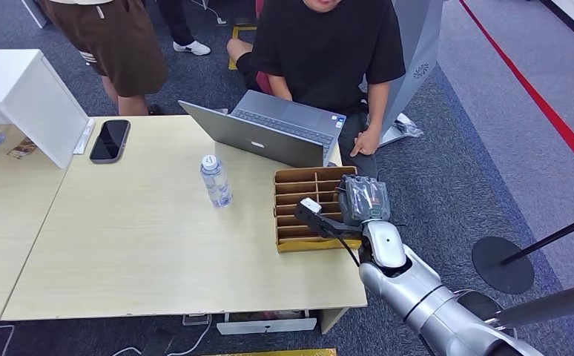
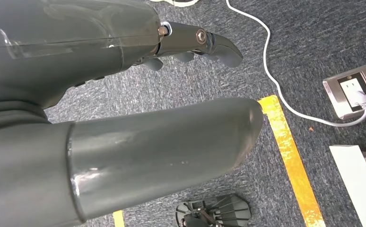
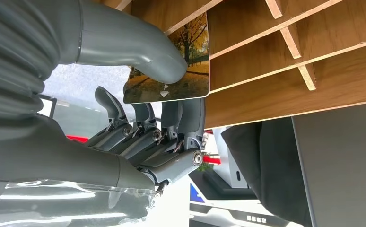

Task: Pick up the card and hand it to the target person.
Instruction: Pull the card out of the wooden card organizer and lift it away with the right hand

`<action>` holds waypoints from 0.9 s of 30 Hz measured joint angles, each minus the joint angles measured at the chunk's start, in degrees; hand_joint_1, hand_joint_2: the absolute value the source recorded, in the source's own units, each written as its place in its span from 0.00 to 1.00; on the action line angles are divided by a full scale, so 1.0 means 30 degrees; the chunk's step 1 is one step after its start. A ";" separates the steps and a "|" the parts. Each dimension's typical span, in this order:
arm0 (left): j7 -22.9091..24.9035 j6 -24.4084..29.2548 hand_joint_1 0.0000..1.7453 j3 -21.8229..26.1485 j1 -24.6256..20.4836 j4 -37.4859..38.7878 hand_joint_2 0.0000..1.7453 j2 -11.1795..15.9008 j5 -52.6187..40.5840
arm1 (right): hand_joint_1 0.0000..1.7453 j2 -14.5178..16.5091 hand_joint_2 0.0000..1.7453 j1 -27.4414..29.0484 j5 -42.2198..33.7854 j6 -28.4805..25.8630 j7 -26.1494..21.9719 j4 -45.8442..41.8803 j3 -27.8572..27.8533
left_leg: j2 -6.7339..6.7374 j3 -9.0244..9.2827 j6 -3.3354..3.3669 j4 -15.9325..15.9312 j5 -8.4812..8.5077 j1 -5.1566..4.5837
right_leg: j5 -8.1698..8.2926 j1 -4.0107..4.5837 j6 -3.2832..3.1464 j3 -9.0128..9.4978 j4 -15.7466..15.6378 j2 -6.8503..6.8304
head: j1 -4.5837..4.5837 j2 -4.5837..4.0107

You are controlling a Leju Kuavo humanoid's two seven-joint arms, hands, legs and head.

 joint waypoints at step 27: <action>-0.0716 0.0031 0.00 0.0160 0.0235 0.0000 0.00 0.0197 0.0337 | 0.91 -0.1464 1.00 0.0038 -0.5205 0.0995 -0.2395 -0.6974 -0.0187 | 0.0002 -0.0002 0.0000 0.0002 0.0000 -0.0001 | 0.0000 -0.0001 0.0000 -0.0002 0.0000 0.0001 | 0.0000 0.0000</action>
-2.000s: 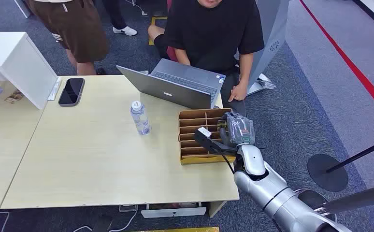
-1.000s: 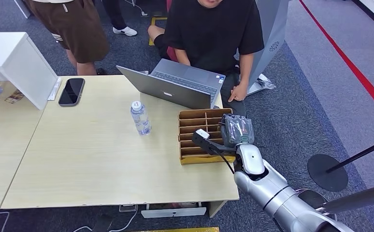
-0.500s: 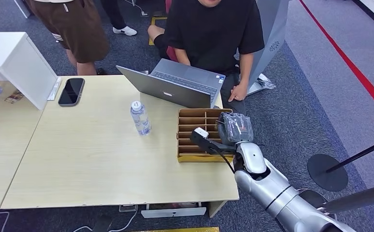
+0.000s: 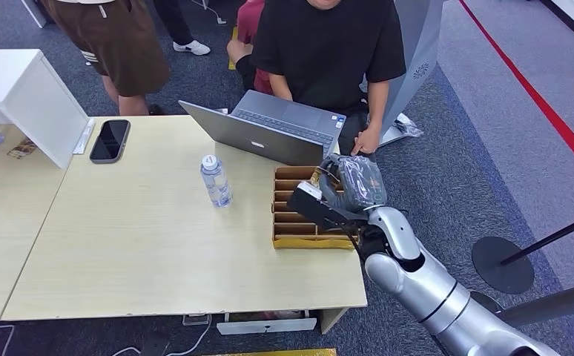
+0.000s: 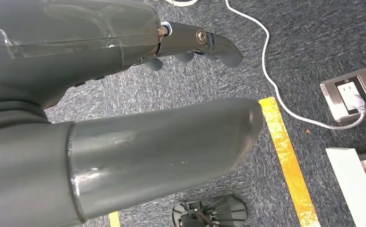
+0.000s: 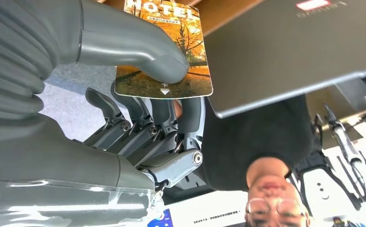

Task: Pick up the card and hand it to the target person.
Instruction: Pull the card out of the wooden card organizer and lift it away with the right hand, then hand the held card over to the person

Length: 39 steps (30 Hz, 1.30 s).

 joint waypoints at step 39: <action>0.1022 -0.0519 0.00 -0.0075 -0.0504 0.0000 0.00 -0.0244 -0.1142 | 0.96 0.0331 1.00 -0.4013 0.1941 -0.2694 0.1124 0.8059 -0.0423 | -0.0015 -0.0011 0.0001 0.0004 0.0001 -0.0004 | 0.0001 -0.0003 0.0002 -0.0001 0.0002 -0.0008 | -0.0002 0.0000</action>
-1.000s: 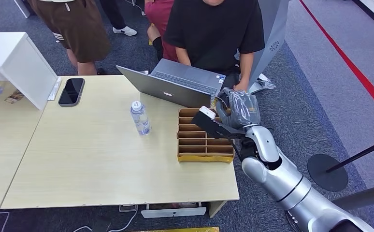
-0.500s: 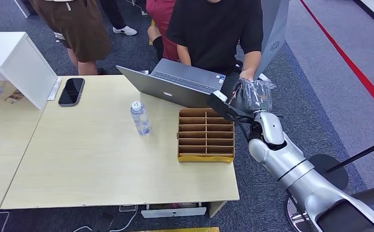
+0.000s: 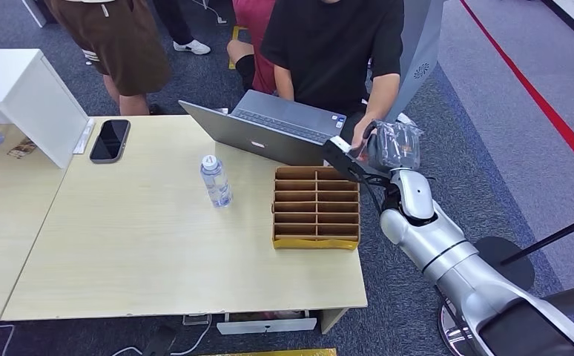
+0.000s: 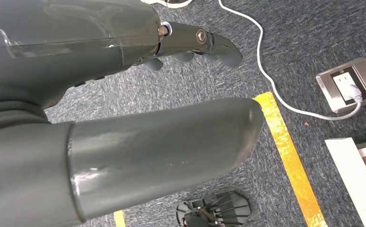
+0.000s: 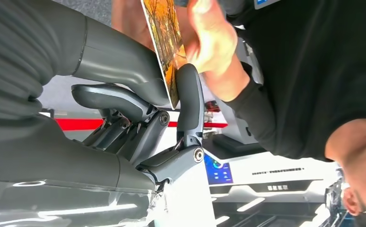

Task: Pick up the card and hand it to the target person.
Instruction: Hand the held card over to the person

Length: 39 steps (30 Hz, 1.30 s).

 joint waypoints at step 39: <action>-0.0555 0.0032 0.00 -0.0005 0.0294 0.0000 0.00 -0.0128 0.0495 | 0.00 0.5099 1.00 0.5313 -0.1301 -0.3175 -1.3011 -0.3564 -0.9813 | -0.0071 -0.0003 -0.0003 -0.0007 0.0001 0.0034 | -0.0018 0.0032 -0.0021 0.0011 0.0002 -0.0078 | -0.0004 0.0000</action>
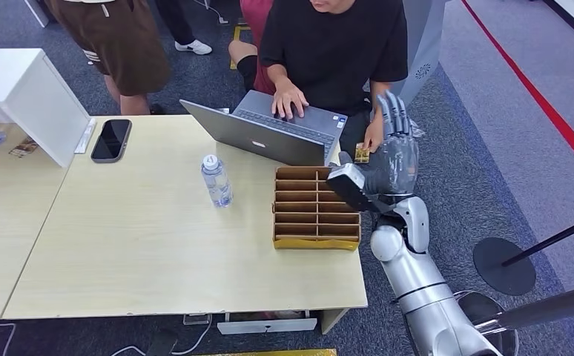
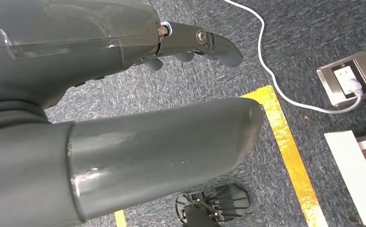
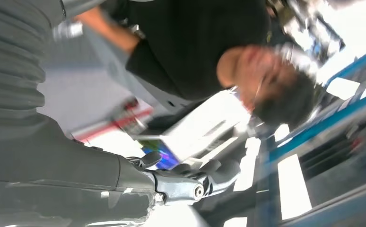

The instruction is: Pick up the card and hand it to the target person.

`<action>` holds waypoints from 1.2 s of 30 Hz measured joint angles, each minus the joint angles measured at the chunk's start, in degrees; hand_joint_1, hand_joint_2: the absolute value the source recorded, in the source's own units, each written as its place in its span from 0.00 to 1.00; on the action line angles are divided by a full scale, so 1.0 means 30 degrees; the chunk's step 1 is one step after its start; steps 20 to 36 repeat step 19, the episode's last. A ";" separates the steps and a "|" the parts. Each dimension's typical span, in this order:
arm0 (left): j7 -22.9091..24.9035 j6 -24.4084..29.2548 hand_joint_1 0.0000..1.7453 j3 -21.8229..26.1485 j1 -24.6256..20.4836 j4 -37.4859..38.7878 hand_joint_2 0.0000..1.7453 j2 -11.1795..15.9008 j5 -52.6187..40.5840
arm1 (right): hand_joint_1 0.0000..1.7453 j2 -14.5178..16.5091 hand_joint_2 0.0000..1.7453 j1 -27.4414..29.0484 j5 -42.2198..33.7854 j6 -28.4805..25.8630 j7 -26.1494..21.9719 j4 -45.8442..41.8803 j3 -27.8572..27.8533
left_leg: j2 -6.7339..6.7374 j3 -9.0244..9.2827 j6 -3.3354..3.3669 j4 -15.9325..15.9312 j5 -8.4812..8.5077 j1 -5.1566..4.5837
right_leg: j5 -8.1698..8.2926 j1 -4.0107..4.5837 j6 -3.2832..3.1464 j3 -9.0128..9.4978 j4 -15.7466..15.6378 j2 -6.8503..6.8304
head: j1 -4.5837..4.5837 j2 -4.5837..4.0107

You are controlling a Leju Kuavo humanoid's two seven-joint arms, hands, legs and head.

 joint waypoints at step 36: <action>-0.0720 0.0180 0.00 0.0150 0.0194 0.0000 0.00 0.0029 0.0656 | 0.00 0.1403 1.00 0.3792 -1.3536 0.0114 -0.1889 -0.3802 -0.1034 | 0.0057 0.0010 0.0001 0.0002 -0.0002 -0.0024 | 0.0013 -0.0024 0.0016 -0.0002 -0.0001 0.0077 | 0.0001 0.0000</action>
